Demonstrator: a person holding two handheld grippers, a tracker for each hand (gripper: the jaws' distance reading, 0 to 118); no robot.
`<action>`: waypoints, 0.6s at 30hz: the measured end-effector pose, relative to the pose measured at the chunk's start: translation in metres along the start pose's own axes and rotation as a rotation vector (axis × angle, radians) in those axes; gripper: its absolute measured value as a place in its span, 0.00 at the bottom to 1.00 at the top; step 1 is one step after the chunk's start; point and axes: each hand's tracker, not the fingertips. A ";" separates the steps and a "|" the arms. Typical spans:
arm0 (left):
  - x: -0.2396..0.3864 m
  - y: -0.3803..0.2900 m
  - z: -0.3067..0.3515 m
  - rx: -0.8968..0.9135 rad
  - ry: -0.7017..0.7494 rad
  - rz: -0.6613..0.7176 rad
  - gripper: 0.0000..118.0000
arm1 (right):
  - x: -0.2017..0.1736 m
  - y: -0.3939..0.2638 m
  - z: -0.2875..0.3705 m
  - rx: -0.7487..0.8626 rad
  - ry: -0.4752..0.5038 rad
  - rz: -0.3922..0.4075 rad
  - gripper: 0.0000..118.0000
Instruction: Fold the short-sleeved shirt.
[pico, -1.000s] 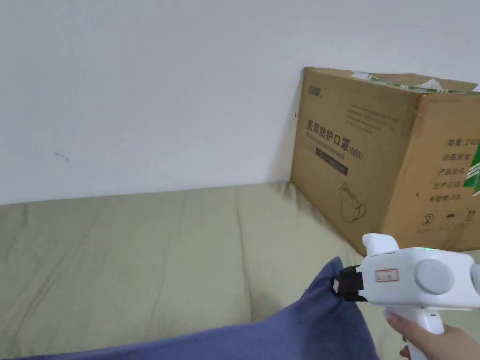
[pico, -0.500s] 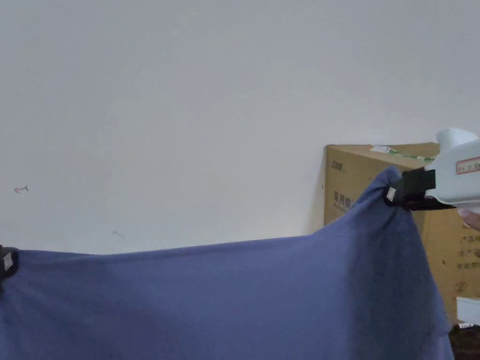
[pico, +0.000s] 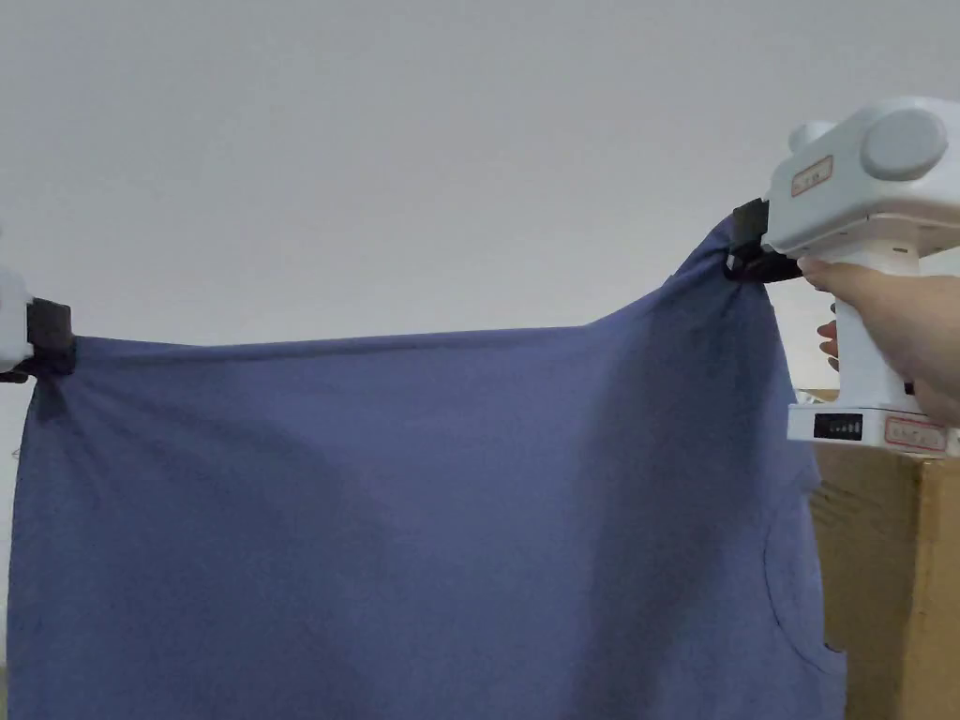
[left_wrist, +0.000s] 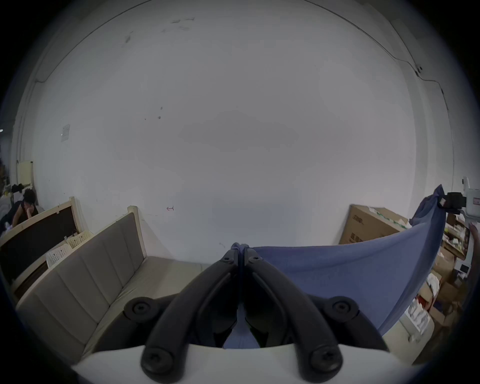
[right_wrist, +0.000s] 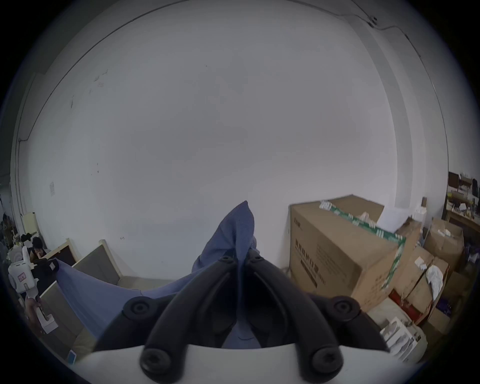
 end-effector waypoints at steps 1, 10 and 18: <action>0.000 0.003 -0.009 0.006 0.005 0.006 0.02 | -0.003 0.006 -0.007 0.006 -0.003 0.007 0.03; 0.016 -0.019 -0.089 0.011 0.029 -0.009 0.02 | 0.001 -0.025 -0.074 0.024 -0.053 0.018 0.03; 0.021 -0.221 -0.132 -0.322 -0.013 0.118 0.02 | 0.046 -0.270 -0.132 -0.284 -0.092 -0.091 0.03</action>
